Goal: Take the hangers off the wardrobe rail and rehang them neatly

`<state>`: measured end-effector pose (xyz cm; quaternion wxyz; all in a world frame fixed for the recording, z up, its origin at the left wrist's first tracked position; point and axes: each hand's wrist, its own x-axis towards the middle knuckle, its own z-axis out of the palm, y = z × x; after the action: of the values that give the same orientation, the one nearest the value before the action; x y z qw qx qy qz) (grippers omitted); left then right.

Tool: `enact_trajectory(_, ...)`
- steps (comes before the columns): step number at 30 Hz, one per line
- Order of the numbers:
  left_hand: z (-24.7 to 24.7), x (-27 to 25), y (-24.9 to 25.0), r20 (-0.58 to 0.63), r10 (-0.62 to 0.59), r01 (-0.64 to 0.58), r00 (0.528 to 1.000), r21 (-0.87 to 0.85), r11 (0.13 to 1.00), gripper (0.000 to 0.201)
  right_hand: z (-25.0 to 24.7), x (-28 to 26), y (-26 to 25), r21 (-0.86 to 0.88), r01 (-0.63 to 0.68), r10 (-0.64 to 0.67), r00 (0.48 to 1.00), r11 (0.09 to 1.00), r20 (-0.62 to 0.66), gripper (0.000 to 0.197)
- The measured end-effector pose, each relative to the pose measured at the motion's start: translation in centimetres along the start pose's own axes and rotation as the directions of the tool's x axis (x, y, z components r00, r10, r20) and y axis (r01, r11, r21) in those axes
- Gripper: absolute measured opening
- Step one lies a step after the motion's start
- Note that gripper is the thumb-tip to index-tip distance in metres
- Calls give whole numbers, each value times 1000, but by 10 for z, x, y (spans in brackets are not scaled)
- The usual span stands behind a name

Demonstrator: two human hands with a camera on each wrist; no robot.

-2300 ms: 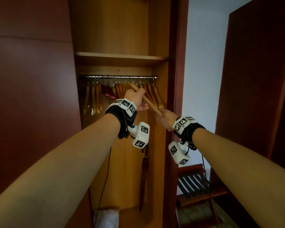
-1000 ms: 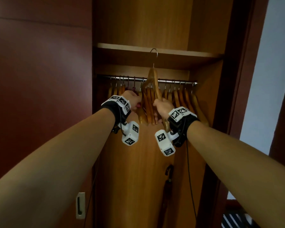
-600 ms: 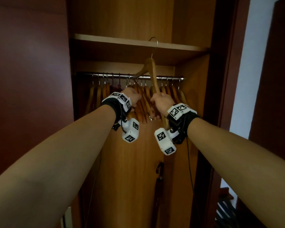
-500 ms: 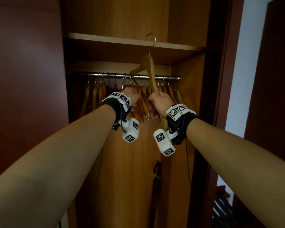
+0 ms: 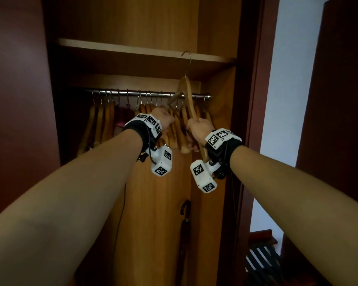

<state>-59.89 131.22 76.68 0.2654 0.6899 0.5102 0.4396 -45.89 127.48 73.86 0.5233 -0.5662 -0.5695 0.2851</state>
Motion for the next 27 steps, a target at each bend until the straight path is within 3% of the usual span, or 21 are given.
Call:
enact_trajectory(3,9,-3,-1,-23,1,-1,1000,20,1000,20,-6,5,6,-8,-58,59,998,998,19,27)
enact_trajectory(7,16,-2,-13,-31,-7,10,999,99,995,2,-7,16,15,-68,-87,89,996,994,31,32)
enact_trajectory(10,18,7,-16,-37,3,2,999,139,990,2,-1,29,19,-59,-114,117,992,992,51,38)
enact_trajectory(15,18,28,-17,-20,40,-35,999,200,979,13,6,55,15,-3,-119,118,981,993,156,40)
enact_trajectory(18,17,48,-20,-5,60,-57,998,241,969,28,15,74,14,21,-125,120,980,992,156,39)
enact_trajectory(22,14,76,-26,39,67,-75,997,289,954,33,29,105,13,49,-148,139,980,988,145,36)
enact_trajectory(27,14,105,-32,155,78,-141,985,460,876,44,38,140,15,42,-216,208,967,975,147,32)
